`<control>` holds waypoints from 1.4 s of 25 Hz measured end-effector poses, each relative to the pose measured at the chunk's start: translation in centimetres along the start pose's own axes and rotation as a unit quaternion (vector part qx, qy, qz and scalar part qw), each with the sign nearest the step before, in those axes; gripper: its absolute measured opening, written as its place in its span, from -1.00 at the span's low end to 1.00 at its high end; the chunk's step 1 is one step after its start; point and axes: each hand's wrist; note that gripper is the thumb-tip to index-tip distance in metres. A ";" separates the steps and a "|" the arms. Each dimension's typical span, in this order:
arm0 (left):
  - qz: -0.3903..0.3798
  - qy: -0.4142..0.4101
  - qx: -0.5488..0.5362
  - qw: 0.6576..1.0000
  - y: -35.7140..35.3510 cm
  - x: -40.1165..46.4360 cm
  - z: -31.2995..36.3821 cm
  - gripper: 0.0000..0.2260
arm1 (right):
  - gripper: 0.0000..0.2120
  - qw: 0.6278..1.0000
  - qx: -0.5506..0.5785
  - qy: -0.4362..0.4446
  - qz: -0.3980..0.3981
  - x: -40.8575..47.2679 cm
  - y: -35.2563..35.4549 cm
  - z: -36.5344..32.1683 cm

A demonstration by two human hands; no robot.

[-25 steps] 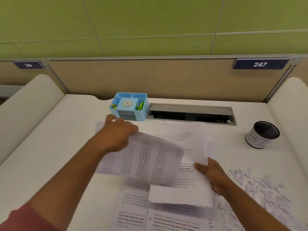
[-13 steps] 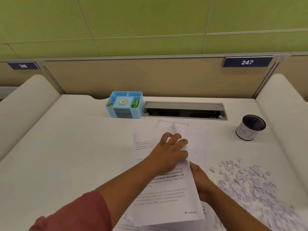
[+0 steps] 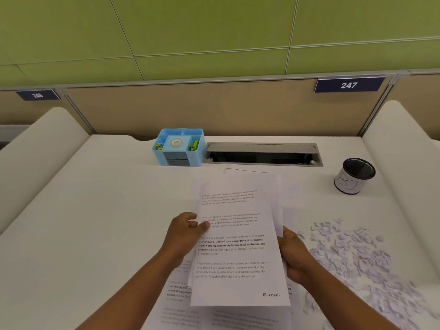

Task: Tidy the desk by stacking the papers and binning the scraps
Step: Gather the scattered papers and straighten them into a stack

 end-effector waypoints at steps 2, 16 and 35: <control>0.049 -0.006 -0.008 0.999 -0.4 -0.3 -0.9 -0.71 | -0.78 1.000 -0.007 0.002 -0.006 -0.3 -0.2 0.1; 0.069 0.013 -0.102 0.992 -1.8 0.0 -1.6 -0.83 | -0.67 0.998 0.018 -0.027 -0.045 -2.1 -0.1 1.2; 0.051 0.020 -0.294 0.954 -1.6 -1.9 -0.6 -0.86 | -0.32 0.909 0.364 -0.108 -0.169 -4.0 -0.6 -1.2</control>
Point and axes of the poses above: each hand's wrist, its own x-axis towards the middle knuckle, its own y-axis out of the back of the hand, z = x × y, and after that the axes turned 9 degrees about x, right-handed
